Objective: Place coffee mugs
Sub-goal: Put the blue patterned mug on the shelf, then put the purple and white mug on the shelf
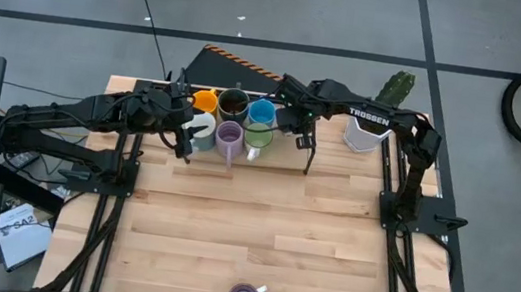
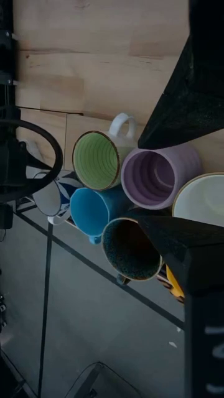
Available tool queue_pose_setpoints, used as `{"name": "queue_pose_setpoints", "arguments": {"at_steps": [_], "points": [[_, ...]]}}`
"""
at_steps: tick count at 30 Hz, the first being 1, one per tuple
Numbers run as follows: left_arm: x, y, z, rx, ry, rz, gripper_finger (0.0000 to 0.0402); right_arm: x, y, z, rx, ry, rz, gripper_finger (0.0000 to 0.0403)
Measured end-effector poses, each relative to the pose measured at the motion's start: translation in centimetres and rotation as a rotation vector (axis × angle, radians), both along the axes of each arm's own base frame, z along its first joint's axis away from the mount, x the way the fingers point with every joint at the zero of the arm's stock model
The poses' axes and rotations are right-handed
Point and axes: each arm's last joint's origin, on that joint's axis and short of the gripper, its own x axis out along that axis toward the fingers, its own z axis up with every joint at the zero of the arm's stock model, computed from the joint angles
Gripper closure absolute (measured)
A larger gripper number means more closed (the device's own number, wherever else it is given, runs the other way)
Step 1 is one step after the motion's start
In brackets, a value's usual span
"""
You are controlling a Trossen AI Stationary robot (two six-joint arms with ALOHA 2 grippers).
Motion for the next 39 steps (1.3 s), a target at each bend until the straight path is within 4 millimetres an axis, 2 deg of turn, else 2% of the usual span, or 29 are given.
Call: {"name": "queue_pose_setpoints", "arguments": {"at_steps": [12, 23, 28, 39], "points": [[-0.01, 0.01, 0.0, 0.0, 0.001, 0.001, 0.021, 0.12, -0.06, 0.04, -0.028, 0.01, 0.097, 0.0307], [0.0, 0.01, -0.01, 0.0, 0.001, 0.001, 0.021, 0.34, 0.28, 0.06, 0.008, -0.028, -0.005, 0.0304], [0.0, 0.01, -0.01, 0.0, 0.001, 0.001, 0.021, 0.35, 0.36, 0.05, 0.05, -0.049, -0.038, 0.0286], [0.09, 0.02, 0.17, 0.011, -0.016, -0.004, 0.021, 0.28, 0.43, 0.14, 0.068, -0.059, -0.067, 0.0219]]}}
